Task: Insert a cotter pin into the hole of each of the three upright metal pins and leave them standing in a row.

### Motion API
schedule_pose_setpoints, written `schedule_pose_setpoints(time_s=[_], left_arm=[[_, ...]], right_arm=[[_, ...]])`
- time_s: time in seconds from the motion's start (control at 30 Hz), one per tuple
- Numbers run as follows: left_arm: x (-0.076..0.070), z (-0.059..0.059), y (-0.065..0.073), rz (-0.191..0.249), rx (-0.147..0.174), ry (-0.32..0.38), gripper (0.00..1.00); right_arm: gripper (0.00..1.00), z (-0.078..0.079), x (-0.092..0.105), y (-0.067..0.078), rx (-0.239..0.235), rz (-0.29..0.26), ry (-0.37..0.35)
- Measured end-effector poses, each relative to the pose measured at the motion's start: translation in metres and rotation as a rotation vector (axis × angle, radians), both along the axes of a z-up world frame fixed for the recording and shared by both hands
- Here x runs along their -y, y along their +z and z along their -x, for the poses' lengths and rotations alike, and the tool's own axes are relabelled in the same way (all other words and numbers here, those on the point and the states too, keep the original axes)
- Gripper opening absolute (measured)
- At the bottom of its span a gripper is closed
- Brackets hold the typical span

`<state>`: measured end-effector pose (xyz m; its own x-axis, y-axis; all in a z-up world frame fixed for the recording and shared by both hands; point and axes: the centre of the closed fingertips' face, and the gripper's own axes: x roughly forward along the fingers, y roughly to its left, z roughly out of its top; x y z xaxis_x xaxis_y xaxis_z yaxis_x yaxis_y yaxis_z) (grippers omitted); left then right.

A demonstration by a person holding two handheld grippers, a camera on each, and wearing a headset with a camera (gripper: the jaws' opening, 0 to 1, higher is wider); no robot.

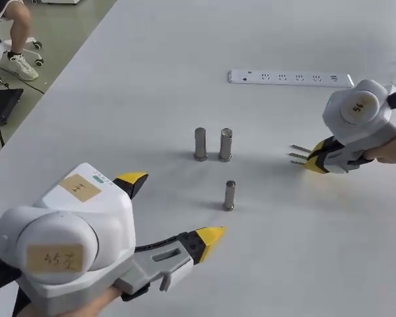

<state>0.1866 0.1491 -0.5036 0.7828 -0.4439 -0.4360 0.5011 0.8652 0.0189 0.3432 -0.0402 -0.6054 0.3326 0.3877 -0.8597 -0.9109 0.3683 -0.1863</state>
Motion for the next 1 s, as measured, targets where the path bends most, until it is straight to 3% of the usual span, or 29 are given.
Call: schedule_pose_setpoints(time_s=[0.1, 0.27, 0.57, 0.67, 0.8, 1.0], left_arm=[[-0.0001, 0.0004, -0.0001, -0.002, 0.0, -0.002, 0.74], [0.0, 0.0011, -0.0001, -0.006, -0.001, -0.003, 0.74], [0.0001, 0.0026, -0.0006, -0.01, -0.002, -0.004, 0.73], [0.0004, 0.0033, -0.0011, -0.012, -0.003, -0.007, 0.73], [0.0013, 0.0034, -0.0008, -0.01, -0.002, -0.009, 0.73], [0.0018, 0.0036, -0.0019, -0.022, -0.006, -0.015, 0.72]], right_arm=[[0.02, -0.0007, 0.0001, -0.0013, -0.022, -0.002, 0.0], [0.0, 0.0012, -0.0008, -0.0021, -0.098, -0.01, -0.012], [0.0, 0.0039, -0.001, -0.0032, -0.18, 0.042, 0.023], [0.0, 0.0051, -0.0011, -0.0035, -0.187, 0.078, 0.046], [0.0, 0.0062, -0.001, -0.0039, -0.162, 0.155, 0.111], [0.0, 0.0068, -0.0016, -0.0042, -0.158, 0.211, 0.14]])
